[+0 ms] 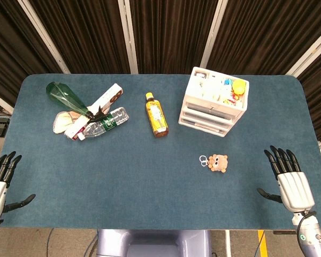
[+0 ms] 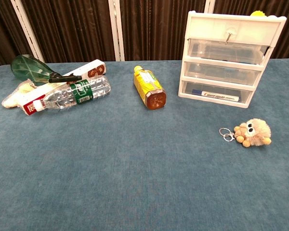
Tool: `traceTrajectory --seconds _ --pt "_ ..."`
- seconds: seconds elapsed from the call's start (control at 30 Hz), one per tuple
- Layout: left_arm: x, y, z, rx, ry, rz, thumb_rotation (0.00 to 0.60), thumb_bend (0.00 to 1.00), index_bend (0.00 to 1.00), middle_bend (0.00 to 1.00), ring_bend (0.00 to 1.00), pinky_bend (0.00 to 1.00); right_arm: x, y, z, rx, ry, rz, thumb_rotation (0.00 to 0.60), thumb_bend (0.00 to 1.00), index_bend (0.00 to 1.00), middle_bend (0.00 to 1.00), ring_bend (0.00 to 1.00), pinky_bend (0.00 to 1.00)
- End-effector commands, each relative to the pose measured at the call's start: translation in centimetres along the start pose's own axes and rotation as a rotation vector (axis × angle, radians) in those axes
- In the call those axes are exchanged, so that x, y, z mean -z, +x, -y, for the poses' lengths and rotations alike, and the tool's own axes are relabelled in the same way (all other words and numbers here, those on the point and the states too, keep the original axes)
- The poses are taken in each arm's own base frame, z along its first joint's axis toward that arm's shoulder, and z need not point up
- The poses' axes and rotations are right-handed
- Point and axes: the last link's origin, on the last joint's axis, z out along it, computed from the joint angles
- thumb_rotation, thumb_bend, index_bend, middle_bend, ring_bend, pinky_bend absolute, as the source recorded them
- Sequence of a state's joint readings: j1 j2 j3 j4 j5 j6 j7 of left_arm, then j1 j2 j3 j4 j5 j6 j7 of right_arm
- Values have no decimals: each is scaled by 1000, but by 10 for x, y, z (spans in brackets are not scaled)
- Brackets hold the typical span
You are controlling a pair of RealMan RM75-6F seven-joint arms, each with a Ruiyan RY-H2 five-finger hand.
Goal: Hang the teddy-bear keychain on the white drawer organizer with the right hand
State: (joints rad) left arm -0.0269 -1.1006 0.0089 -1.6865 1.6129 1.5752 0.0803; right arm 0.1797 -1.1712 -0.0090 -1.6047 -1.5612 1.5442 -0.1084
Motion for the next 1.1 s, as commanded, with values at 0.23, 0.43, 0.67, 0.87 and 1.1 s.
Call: traceTrajectory --seconds 0.23,0.43,0.67,0.87,1.1 --pt "1 2 0 7 -2 -7 523 65 0 0 0 0 -3 2 6 -18 11 -1 600 21 0 0 0 5" --pt "1 1 -1 6 -9 -5 527 65 0 0 0 0 -23 13 26 -58 36 -24 600 21 0 145 76 222" --pt "-1 1 -2 15 -17 -4 529 65 0 0 0 0 -72 15 73 -97 82 -3 600 21 92 868 820 758" --pt "-3 0 -2 17 -15 10 524 65 0 0 0 0 -103 -4 116 -23 116 95 600 21 217 1000 999 881" --pt "-4 0 -2 25 -16 22 526 67 0 0 0 0 -123 -42 157 12 108 209 600 66 350 1000 1000 899"
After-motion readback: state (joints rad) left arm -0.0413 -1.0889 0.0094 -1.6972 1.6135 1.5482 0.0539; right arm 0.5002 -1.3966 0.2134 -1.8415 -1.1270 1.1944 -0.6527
